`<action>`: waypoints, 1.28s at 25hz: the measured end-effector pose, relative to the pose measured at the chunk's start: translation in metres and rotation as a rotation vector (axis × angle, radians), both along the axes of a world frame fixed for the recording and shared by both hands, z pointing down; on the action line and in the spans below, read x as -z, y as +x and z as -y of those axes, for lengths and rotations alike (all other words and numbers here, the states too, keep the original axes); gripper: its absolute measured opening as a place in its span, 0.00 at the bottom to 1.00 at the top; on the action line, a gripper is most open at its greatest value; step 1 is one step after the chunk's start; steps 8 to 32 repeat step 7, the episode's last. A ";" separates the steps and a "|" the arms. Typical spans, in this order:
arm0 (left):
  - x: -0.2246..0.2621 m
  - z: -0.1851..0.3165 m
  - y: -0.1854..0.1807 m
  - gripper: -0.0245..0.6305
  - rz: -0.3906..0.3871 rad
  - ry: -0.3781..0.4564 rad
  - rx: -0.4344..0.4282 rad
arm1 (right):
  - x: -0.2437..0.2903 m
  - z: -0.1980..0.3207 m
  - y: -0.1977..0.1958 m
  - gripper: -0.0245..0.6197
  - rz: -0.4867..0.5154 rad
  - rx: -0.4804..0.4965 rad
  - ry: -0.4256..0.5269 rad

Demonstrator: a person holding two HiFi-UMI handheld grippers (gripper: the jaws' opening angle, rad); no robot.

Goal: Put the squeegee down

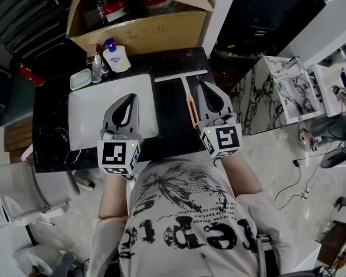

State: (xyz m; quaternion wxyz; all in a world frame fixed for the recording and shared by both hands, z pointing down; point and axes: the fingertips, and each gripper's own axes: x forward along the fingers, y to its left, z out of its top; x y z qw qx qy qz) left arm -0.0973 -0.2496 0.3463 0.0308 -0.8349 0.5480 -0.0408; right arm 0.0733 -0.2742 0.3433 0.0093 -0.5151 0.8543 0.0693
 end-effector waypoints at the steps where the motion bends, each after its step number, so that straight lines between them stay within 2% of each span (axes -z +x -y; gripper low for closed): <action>1: 0.000 0.001 0.000 0.06 0.001 -0.001 0.001 | 0.000 0.000 -0.001 0.02 0.003 0.005 0.000; 7: -0.002 0.002 0.000 0.06 -0.003 -0.008 -0.002 | 0.002 -0.003 -0.007 0.02 0.005 0.032 0.015; 32: -0.002 0.002 0.000 0.06 -0.003 -0.008 -0.002 | 0.002 -0.003 -0.007 0.02 0.005 0.032 0.015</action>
